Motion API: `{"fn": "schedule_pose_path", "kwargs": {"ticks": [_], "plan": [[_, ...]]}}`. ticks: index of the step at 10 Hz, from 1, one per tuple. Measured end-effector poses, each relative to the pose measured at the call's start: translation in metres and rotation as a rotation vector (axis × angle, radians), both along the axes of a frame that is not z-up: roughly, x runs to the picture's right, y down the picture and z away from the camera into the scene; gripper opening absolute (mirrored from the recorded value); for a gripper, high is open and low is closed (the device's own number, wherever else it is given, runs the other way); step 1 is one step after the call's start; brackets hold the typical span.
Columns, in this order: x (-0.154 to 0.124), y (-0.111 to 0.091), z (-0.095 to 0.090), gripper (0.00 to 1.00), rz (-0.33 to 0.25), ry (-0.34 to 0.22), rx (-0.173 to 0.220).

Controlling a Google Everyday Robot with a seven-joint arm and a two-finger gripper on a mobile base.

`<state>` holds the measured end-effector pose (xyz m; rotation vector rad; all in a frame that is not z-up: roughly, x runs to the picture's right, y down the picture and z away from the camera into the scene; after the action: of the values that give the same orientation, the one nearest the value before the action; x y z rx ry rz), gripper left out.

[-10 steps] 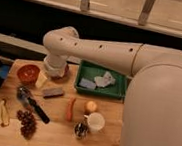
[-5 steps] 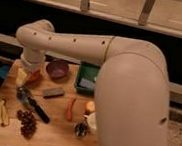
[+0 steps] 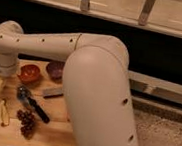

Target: Place banana in red bowl

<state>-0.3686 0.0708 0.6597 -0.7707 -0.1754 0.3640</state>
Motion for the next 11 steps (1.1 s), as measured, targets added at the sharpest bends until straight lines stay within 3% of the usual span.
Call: {"fn": "schedule_pose_path", "kwargs": {"ticks": [2,8,11], "plan": [[-0.026,0.023,-0.009,0.77,-0.073,-0.066,-0.01],[-0.032,0.026,-0.008,0.77,-0.081,-0.075,-0.006],[-0.069,0.029,-0.002,0.77,-0.133,-0.09,0.021]]}}
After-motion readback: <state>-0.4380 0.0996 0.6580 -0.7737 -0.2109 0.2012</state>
